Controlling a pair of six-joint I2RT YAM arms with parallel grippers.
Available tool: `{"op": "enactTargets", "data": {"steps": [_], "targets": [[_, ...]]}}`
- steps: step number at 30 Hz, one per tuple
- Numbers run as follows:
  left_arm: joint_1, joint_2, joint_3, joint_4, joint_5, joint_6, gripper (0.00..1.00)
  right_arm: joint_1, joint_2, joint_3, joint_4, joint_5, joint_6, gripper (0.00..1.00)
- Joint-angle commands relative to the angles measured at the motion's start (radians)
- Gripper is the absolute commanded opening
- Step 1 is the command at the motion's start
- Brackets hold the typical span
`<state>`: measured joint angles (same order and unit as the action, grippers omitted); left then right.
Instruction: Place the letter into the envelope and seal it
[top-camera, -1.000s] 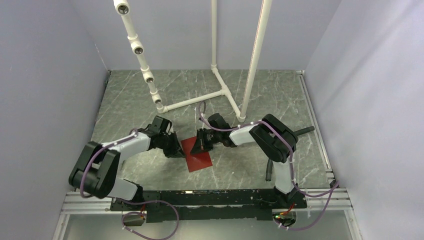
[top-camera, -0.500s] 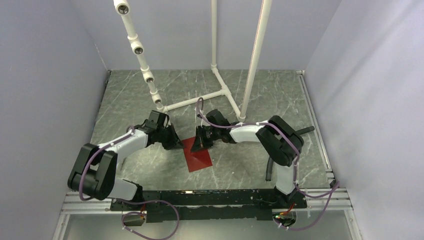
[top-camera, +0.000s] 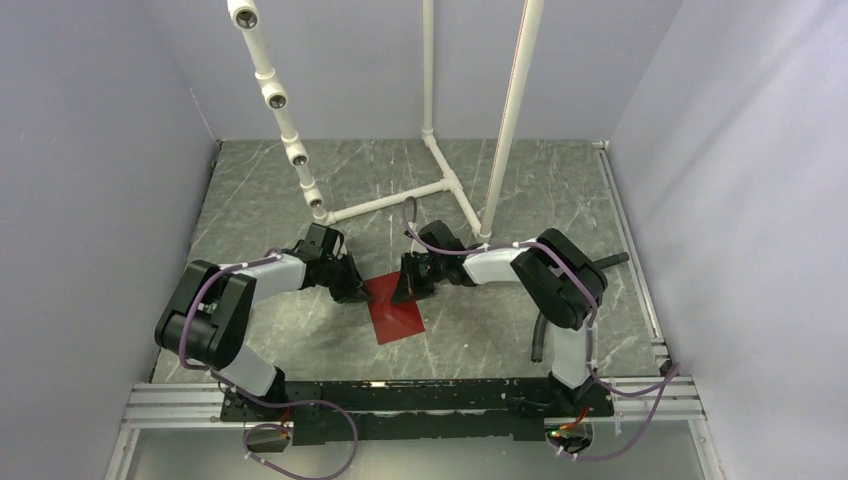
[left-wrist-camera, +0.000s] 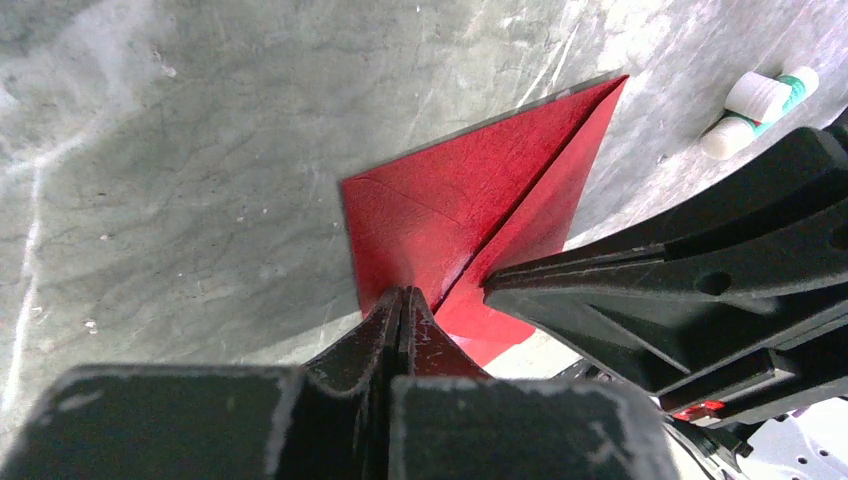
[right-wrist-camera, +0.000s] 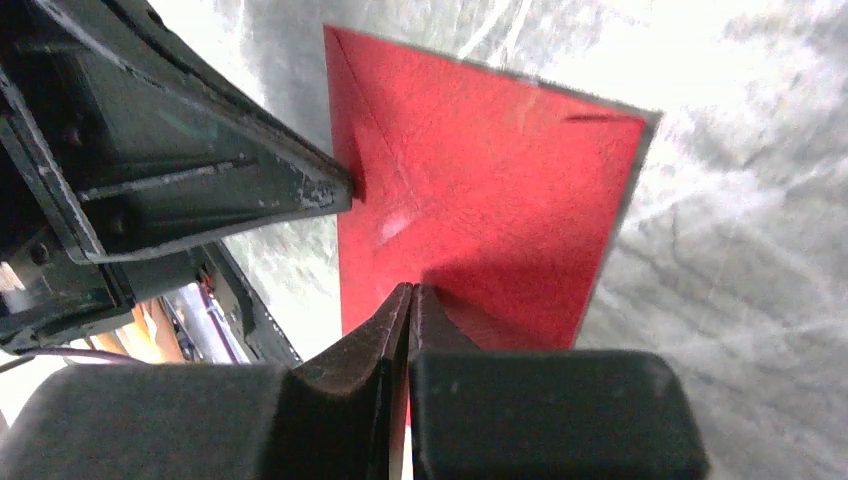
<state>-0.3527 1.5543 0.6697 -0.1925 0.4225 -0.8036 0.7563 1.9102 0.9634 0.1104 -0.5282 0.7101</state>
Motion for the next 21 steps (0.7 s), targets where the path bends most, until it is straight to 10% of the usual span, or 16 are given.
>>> {"op": "enactTargets", "data": {"steps": [1,21], "targets": [[0.0,0.047,0.002,-0.032,-0.047,0.009,0.03,-0.001,0.061,0.05,0.006,-0.011,-0.006,0.06],[0.0,0.102,0.001,-0.07,-0.071,0.022,0.02,-0.024,0.147,0.075,-0.033,0.002,-0.025,0.04]]}}
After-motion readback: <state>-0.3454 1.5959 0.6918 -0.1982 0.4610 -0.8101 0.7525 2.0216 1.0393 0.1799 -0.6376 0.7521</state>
